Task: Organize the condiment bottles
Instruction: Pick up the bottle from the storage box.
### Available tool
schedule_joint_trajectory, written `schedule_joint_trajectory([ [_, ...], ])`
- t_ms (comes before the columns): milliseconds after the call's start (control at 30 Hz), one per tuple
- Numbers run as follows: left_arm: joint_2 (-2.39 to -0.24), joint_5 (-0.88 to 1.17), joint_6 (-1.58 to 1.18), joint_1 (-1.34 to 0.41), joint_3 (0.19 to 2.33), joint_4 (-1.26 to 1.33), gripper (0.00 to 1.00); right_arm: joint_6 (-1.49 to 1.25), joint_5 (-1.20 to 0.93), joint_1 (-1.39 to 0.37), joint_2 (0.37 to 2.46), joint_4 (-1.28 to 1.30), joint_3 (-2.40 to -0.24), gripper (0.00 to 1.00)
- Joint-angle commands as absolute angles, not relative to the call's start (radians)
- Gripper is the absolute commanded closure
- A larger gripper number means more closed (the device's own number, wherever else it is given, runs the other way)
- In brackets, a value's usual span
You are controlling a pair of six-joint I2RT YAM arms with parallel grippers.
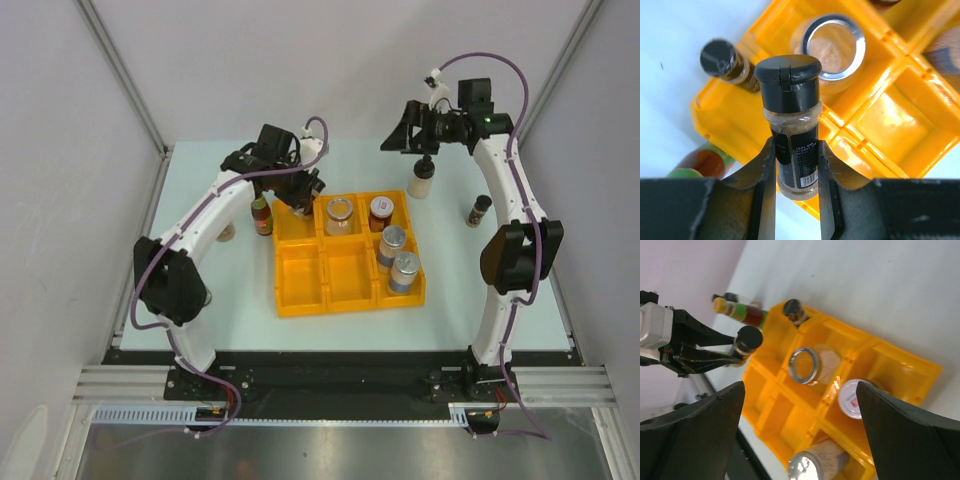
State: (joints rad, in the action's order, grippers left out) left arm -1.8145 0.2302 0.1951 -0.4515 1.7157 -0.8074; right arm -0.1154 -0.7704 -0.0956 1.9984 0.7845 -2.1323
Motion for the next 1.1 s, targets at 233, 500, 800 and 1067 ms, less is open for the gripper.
schedule_joint_trajectory([
  [233, -1.672, 0.365, 0.391, -0.512, 1.678, -0.727, 1.0, -0.245, -1.077, -0.205, 2.049, 0.699, -2.016, 0.03],
  [500, -1.655, 0.319, 0.518, -0.578, 1.625, -0.715, 1.0, -0.224, -1.124, -0.288, 2.094, 0.741, -2.017, 0.08],
  [800, -1.637, 0.285, 0.526, -0.581, 1.595, -0.661, 1.0, -0.163, -1.123, -0.317, 2.126, 0.837, -2.026, 0.15],
  [1067, -1.635, 0.296, 0.517, -0.583, 1.603, -0.646, 1.0, -0.146, -1.134, -0.33, 2.138, 0.864, -2.033, 0.19],
])
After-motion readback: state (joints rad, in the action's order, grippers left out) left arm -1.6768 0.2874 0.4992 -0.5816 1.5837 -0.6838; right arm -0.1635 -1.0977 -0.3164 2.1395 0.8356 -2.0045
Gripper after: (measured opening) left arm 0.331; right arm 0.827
